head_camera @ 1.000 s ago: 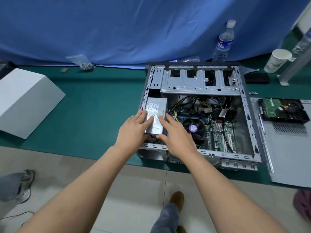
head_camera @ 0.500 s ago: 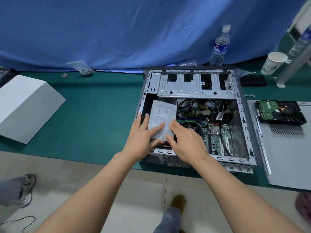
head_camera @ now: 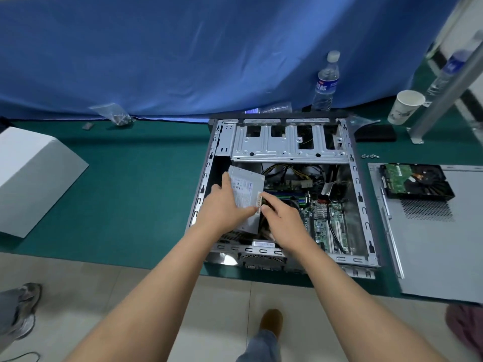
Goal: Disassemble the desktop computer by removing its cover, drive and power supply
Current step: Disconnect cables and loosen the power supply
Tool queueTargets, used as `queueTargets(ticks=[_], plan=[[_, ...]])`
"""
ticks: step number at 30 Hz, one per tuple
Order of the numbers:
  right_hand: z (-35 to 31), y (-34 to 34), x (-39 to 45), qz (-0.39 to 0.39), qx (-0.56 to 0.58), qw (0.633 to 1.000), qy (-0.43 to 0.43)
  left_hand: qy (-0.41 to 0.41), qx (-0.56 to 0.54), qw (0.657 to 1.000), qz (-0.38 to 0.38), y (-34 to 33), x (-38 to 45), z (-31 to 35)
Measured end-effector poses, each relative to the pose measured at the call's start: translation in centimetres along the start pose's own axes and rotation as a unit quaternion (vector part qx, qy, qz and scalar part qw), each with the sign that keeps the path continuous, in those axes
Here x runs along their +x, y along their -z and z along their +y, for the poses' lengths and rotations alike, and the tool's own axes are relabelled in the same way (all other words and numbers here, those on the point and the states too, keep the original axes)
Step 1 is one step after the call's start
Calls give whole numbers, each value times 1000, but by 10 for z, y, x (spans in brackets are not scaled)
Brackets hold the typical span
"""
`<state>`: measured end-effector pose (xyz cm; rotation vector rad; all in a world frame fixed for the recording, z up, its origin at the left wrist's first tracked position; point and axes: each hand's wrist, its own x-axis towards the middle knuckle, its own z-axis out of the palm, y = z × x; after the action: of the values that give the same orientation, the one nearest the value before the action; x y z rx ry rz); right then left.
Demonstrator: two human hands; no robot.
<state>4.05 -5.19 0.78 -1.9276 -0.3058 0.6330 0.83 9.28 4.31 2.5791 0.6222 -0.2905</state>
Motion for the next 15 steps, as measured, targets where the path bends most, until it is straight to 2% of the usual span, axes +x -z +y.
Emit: queueTargets(ticks=[3, 6, 10, 13, 15], plan=[[-1, 3, 11, -13, 158, 984, -85, 46, 60, 997, 13, -12, 7, 15], [-8, -2, 21, -35, 264, 955, -128, 58, 125, 989, 58, -19, 15, 23], [-11, -5, 32, -3, 268, 952, -147, 65, 174, 977, 104, -27, 22, 20], [-12, 0, 37, 29, 265, 950, -163, 47, 165, 978, 121, -27, 25, 17], [-17, 3, 40, 34, 281, 949, -138, 42, 134, 981, 130, -18, 28, 14]])
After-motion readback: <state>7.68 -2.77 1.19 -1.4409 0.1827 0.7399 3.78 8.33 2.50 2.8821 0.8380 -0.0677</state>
